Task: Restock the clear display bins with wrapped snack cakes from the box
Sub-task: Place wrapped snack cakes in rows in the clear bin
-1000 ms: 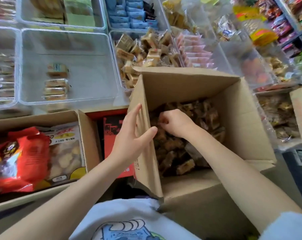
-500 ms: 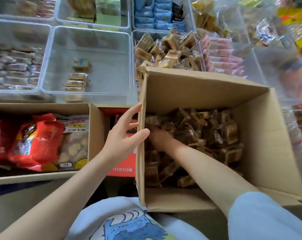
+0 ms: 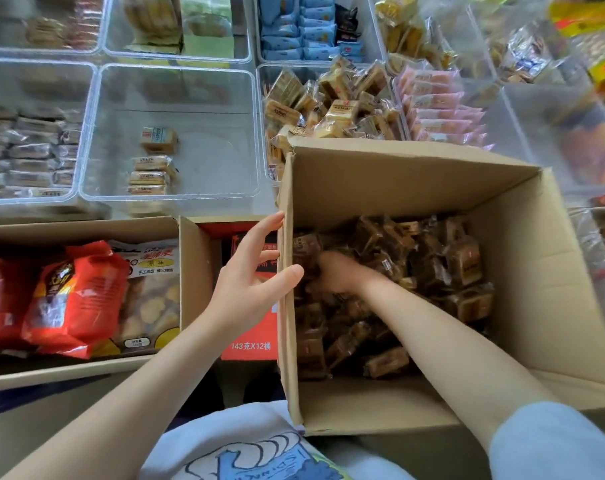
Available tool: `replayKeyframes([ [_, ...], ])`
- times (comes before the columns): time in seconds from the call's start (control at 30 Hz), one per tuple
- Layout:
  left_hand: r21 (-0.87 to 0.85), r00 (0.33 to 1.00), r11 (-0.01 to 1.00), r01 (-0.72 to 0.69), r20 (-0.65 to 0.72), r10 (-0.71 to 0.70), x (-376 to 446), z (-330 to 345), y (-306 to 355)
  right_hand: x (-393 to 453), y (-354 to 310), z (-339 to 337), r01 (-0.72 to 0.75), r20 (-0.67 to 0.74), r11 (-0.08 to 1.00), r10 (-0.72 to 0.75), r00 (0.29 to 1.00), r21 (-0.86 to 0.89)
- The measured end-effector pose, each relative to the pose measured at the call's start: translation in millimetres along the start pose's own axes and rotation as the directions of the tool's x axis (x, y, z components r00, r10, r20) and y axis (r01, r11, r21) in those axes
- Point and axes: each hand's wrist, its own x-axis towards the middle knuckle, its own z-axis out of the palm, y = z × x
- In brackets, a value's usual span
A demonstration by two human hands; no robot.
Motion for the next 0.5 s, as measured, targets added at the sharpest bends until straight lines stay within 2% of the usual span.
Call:
replayKeyframes([
  [0.07,0.000,1.000,1.000,0.003,0.012,-0.003,1,-2,1,-23,-10,-42,-0.008,-0.034,0.981,0.015,0.999,0.195],
  [0.13,-0.003,0.999,1.000,0.023,0.046,-0.023,2,-4,3,-52,-19,-79,0.005,-0.127,0.900,0.056,0.990,0.435],
  [0.17,-0.007,0.997,0.999,0.034,0.073,-0.033,3,-5,4,-66,-22,-91,0.055,-0.165,0.807,0.054,0.985,0.589],
  [0.23,-0.016,0.991,0.997,0.071,0.114,-0.068,5,-11,8,-94,-31,-106,0.193,-0.228,0.541,-0.003,0.974,0.819],
  [0.27,-0.035,0.990,0.996,0.088,0.117,-0.083,6,-15,12,-106,-39,-111,0.245,-0.256,0.432,-0.033,0.966,0.868],
  [0.33,-0.084,0.994,0.992,0.089,0.070,-0.083,8,-29,23,-123,-62,-116,0.323,-0.310,0.326,-0.090,0.946,0.889],
  [0.37,-0.108,0.998,0.993,0.053,0.026,-0.050,10,-40,30,-129,-78,-118,0.357,-0.337,0.326,-0.117,0.934,0.875],
  [0.4,-0.140,1.000,0.990,0.009,-0.011,-0.011,13,-53,37,-132,-95,-119,0.391,-0.366,0.379,-0.139,0.920,0.839],
  [0.43,-0.190,0.999,0.981,-0.029,-0.041,0.021,15,-68,45,-133,-114,-119,0.424,-0.400,0.480,-0.157,0.903,0.768],
  [0.5,-0.293,0.995,0.954,-0.060,-0.092,0.034,21,-101,56,-125,-154,-116,0.471,-0.505,0.716,-0.191,0.842,0.515],
])
